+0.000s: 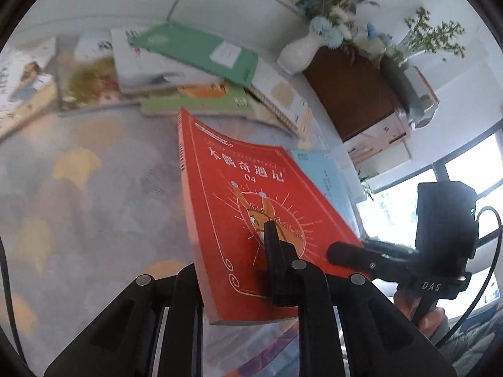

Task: Organize books

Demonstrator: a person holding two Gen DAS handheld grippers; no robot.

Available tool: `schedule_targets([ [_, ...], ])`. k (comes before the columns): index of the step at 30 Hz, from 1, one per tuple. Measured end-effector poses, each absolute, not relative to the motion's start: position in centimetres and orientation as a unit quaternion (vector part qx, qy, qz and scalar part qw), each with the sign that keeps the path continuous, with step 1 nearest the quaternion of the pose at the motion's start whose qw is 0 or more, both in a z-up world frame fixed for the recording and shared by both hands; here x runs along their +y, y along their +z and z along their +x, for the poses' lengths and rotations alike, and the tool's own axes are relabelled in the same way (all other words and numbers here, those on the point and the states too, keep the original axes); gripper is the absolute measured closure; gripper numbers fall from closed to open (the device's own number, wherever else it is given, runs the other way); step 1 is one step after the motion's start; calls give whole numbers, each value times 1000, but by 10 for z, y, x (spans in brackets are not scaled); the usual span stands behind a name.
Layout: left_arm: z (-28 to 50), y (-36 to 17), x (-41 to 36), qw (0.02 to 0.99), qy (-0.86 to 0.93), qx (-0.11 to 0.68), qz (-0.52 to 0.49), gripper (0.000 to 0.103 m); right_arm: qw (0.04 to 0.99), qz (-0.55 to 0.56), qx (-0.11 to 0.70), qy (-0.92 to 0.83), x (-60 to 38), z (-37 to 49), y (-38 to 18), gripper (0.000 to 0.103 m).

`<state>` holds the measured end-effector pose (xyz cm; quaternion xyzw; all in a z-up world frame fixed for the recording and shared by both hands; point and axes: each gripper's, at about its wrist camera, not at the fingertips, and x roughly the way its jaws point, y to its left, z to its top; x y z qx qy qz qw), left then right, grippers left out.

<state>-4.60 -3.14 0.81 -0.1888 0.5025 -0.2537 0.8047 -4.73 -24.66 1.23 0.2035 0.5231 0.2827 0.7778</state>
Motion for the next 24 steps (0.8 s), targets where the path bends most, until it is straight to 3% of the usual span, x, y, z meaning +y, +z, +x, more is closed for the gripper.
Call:
schedule_targets([
  [10, -39, 60, 98, 874, -144, 402, -234, 87, 775, 94, 468, 414, -141, -5, 77, 78],
  [16, -2, 31, 188, 887, -42, 370, -275, 86, 731, 38, 478, 486, -29, 77, 64, 75],
  [24, 47, -23, 246, 867, 11, 367, -337, 86, 696, -9, 507, 508, 59, 159, 20, 75],
])
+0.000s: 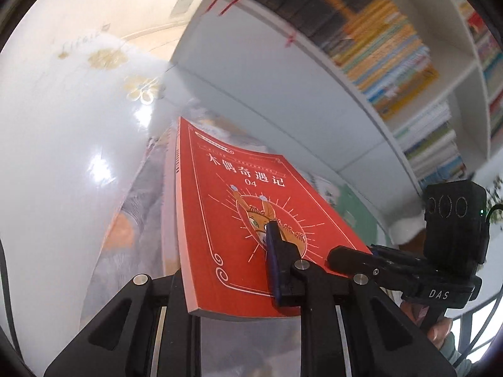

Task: Organize books

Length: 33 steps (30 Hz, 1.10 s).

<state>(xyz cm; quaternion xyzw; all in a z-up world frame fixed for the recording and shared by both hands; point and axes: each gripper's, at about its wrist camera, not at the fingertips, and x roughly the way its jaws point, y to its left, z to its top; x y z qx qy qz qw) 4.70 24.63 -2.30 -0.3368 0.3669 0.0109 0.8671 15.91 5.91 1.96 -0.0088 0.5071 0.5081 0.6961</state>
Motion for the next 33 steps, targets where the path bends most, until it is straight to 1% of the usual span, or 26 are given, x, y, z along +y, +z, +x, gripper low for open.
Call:
schedule_targets([
  [3, 61, -40, 252, 856, 7, 376, -354, 84, 684, -3, 528, 504, 71, 187, -4, 75],
  [4, 64, -43, 252, 852, 7, 383, -357, 78, 682, -2, 534, 499, 73, 196, -14, 75],
  [6, 69, -53, 252, 841, 21, 407, -357, 71, 677, 5, 546, 494, 75, 204, -27, 75],
  [8, 68, -62, 256, 827, 30, 425, -367, 70, 673, 15, 554, 490, 75, 209, -36, 75],
  [11, 56, -66, 269, 822, 46, 416, -387, 71, 668, 15, 569, 480, 83, 210, -45, 75],
  [15, 55, -64, 278, 824, 89, 434, -352, 69, 666, 38, 578, 470, 76, 208, -57, 75],
  [19, 51, -67, 283, 820, 90, 432, -365, 69, 667, 60, 584, 458, 71, 209, -56, 75],
  [22, 47, -61, 275, 827, 98, 442, -334, 69, 675, 26, 583, 451, 74, 202, -50, 75],
  [26, 40, -48, 253, 838, 91, 454, -289, 69, 669, 61, 602, 431, 51, 198, -46, 74],
  [29, 33, -42, 231, 836, 65, 469, -277, 69, 676, 78, 600, 419, 18, 176, -38, 71],
  [31, 28, -36, 208, 834, 47, 484, -261, 69, 680, 88, 602, 410, -13, 151, -32, 64],
  [32, 27, -33, 195, 833, 35, 492, -249, 69, 674, 102, 605, 411, -24, 142, -32, 63],
  [33, 24, -29, 185, 834, 27, 496, -240, 67, 665, 131, 610, 412, -45, 128, -30, 57],
])
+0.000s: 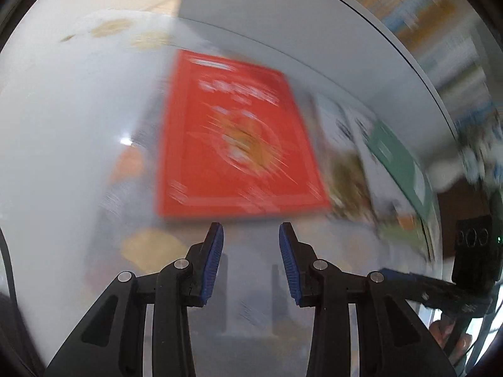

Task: Organize books

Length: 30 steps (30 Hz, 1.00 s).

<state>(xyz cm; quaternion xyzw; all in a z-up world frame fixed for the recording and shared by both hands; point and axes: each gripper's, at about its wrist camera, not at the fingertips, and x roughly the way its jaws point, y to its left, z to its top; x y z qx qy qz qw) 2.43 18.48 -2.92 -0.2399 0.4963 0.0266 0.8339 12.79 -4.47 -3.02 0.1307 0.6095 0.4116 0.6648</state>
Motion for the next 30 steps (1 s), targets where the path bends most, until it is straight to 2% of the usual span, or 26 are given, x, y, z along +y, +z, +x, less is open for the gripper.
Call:
schedule_targets([
  [1, 23, -25, 168, 836, 14, 500, -226, 62, 661, 149, 611, 409, -59, 119, -29, 48],
  [2, 23, -21, 149, 837, -3, 503, -213, 59, 662, 166, 610, 403, -77, 109, -27, 46],
  [4, 23, -16, 115, 837, -35, 512, -189, 41, 673, 200, 602, 380, -119, 86, -23, 45],
  [5, 23, -14, 96, 836, -51, 516, -178, 38, 679, 210, 600, 368, -137, 78, -22, 45],
  [10, 14, -8, -5, 832, -120, 532, -105, 37, 711, 271, 585, 281, -248, 32, -23, 45],
  [15, 12, -11, -95, 815, -176, 547, -73, 37, 734, 309, 566, 214, -350, 9, -20, 45],
  [20, 9, -21, -177, 796, -212, 564, -58, 37, 775, 314, 533, 133, -438, -6, -7, 45],
  [23, 6, -34, -220, 787, -220, 574, -52, 37, 782, 298, 540, 86, -482, -8, -13, 45],
  [26, 0, -48, -247, 779, -214, 587, -55, 38, 776, 283, 559, 78, -512, -8, -30, 50],
  [28, -4, -56, -258, 775, -206, 595, -64, 39, 770, 274, 569, 92, -520, -5, -38, 62],
  [30, -9, -62, -265, 774, -200, 596, -72, 39, 776, 262, 565, 98, -521, -7, -37, 63],
])
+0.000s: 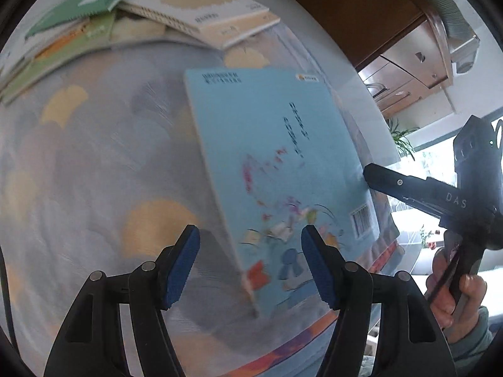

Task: Organize books
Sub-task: 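Grasp the light blue book's edge with the right tool and flip it face up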

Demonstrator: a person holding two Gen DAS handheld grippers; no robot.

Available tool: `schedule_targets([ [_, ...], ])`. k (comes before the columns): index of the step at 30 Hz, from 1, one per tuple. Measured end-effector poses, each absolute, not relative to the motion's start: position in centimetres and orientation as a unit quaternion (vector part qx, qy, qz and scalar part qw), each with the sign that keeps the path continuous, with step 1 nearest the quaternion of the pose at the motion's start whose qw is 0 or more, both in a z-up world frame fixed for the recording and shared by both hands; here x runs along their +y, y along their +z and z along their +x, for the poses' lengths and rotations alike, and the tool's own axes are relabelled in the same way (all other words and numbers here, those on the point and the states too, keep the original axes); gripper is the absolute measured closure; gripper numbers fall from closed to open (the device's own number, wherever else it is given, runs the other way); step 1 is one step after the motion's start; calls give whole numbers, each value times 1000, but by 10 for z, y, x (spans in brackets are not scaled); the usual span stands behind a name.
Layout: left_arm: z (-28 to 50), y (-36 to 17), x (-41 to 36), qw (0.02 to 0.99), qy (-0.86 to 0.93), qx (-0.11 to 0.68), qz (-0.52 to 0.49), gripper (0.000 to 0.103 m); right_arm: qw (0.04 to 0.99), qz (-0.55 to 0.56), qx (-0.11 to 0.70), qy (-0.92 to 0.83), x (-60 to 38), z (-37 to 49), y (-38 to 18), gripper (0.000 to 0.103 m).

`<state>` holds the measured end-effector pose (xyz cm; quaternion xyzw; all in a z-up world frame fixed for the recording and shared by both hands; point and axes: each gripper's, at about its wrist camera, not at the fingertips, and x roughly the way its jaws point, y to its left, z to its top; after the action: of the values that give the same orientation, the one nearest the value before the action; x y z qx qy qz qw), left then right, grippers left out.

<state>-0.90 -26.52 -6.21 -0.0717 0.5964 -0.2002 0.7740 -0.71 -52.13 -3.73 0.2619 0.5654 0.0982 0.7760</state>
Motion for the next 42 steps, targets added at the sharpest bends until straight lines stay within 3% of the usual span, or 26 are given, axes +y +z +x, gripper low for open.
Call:
schedule_targets([
  [18, -26, -66, -287, 800, -149, 573, -98, 39, 803, 113, 564, 155, -502, -13, -48, 61],
  [24, -28, -70, -277, 809, -139, 559, -123, 39, 765, 205, 575, 206, -524, -8, -46, 59],
  [30, -27, -70, -264, 800, -156, 557, -160, 38, 701, 378, 508, 330, -552, -8, -17, 60],
  [37, -35, -63, -241, 804, -144, 547, -181, 39, 690, 346, 518, 368, -501, 3, 0, 60],
  [42, -55, -29, -176, 832, -94, 506, -207, 39, 700, 307, 505, 401, -477, 4, 33, 60],
])
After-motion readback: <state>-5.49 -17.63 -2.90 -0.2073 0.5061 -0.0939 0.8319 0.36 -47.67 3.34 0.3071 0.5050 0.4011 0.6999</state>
